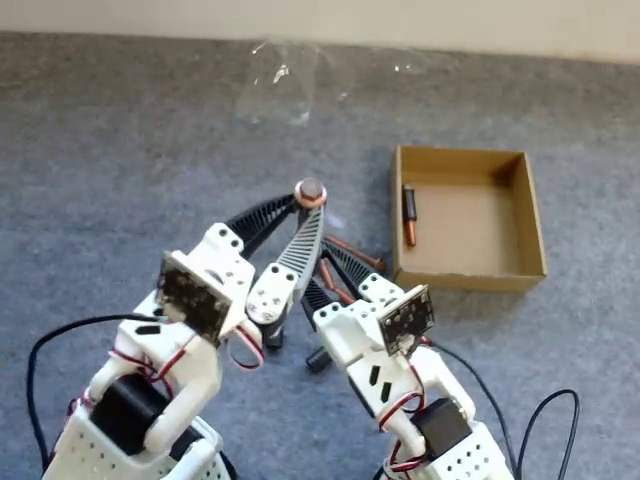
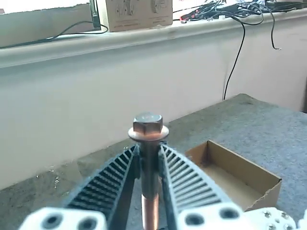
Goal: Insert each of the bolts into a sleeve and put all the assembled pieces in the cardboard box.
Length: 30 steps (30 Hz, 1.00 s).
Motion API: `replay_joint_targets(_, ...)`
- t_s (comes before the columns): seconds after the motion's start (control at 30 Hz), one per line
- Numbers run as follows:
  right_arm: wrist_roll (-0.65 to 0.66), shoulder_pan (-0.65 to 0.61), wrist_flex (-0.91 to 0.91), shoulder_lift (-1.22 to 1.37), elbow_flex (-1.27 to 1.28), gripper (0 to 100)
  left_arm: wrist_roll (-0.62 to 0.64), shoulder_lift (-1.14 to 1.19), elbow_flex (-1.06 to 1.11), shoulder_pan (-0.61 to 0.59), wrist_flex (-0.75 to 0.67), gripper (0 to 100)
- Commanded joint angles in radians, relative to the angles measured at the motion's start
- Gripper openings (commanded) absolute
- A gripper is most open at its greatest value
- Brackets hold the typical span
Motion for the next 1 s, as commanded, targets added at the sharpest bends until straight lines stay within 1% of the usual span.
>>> replay_joint_targets(0.0,-0.009,0.016,-0.002,-0.013,0.107,0.5,-0.009,-0.016,0.036,0.007,-0.118,0)
replay_joint_targets(0.1,-0.009,0.016,-0.002,-0.013,0.107,0.5,0.037,-0.016,0.094,-0.013,-0.190,0)
replay_joint_targets(0.23,-0.009,0.018,-0.002,-0.013,0.107,0.5,0.110,-0.016,0.102,-0.058,-0.199,0)
replay_joint_targets(0.47,-0.009,0.021,-0.004,-0.013,0.107,0.5,0.114,-0.016,0.104,-0.059,-0.198,0)
replay_joint_targets(0.6,-0.009,0.021,-0.004,-0.013,0.107,0.5,0.236,-0.016,0.104,-0.076,-0.198,0)
replay_joint_targets(0.63,-0.009,0.021,-0.004,-0.013,0.107,0.5,0.249,-0.016,0.104,-0.088,-0.198,0)
replay_joint_targets(0.8,-0.009,0.021,-0.004,-0.013,0.107,0.5,0.253,-0.016,0.105,-0.093,-0.192,0)
replay_joint_targets(0.97,-0.009,0.021,-0.004,-0.013,0.105,0.5,0.272,-0.016,0.104,-0.091,-0.123,0)
